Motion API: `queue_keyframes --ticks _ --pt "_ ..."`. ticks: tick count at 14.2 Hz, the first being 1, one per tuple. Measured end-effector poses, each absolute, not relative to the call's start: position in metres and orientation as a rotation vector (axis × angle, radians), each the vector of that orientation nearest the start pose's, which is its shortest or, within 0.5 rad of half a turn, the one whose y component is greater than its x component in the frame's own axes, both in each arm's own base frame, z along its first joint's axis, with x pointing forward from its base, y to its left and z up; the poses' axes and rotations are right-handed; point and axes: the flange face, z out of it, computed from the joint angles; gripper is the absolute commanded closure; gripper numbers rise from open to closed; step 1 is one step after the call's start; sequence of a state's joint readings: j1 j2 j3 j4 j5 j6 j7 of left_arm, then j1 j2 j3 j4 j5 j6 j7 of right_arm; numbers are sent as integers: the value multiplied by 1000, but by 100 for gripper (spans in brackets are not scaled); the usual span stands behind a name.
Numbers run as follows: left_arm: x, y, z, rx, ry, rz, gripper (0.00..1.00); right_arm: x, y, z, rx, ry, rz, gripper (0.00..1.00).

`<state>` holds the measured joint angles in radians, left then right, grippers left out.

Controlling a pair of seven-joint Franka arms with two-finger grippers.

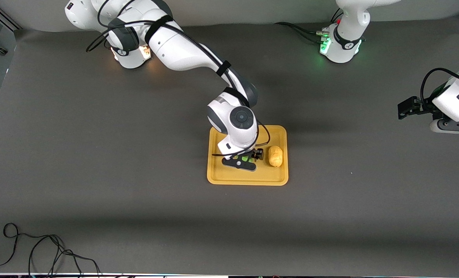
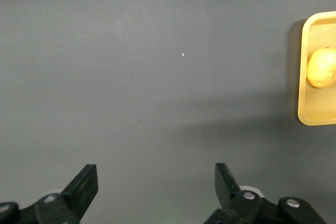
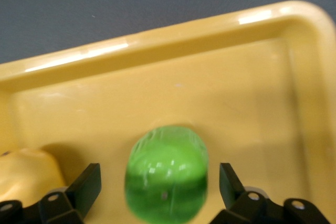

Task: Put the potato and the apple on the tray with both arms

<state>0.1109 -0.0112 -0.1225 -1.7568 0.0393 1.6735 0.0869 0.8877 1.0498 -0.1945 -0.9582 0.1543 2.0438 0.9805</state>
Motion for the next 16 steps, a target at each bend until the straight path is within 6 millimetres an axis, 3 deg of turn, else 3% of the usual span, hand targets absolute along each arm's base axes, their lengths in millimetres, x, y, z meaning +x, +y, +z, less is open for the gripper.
queue_keyframes --ticks 2,6,7,9,11,12,16 --pt "551 -3 550 -3098 162 127 0 562 553 295 -3098 404 -62 0" --pt "551 -3 550 -3098 163 132 0 548 527 444 -3064 420 -37 0" --pt "551 -3 550 -3098 163 132 0 543 516 469 -3073 428 -11 0" --pt "551 -4 550 -3098 163 131 0 536 490 503 -3098 435 18 0" --pt "551 -4 550 -3099 164 131 0 541 448 522 -3132 374 30 0" --pt "551 -4 550 -3099 163 132 0 547 417 532 -3141 341 39 0" --pt "552 -3 551 -3099 162 112 0 578 261 569 -3116 251 96 0"
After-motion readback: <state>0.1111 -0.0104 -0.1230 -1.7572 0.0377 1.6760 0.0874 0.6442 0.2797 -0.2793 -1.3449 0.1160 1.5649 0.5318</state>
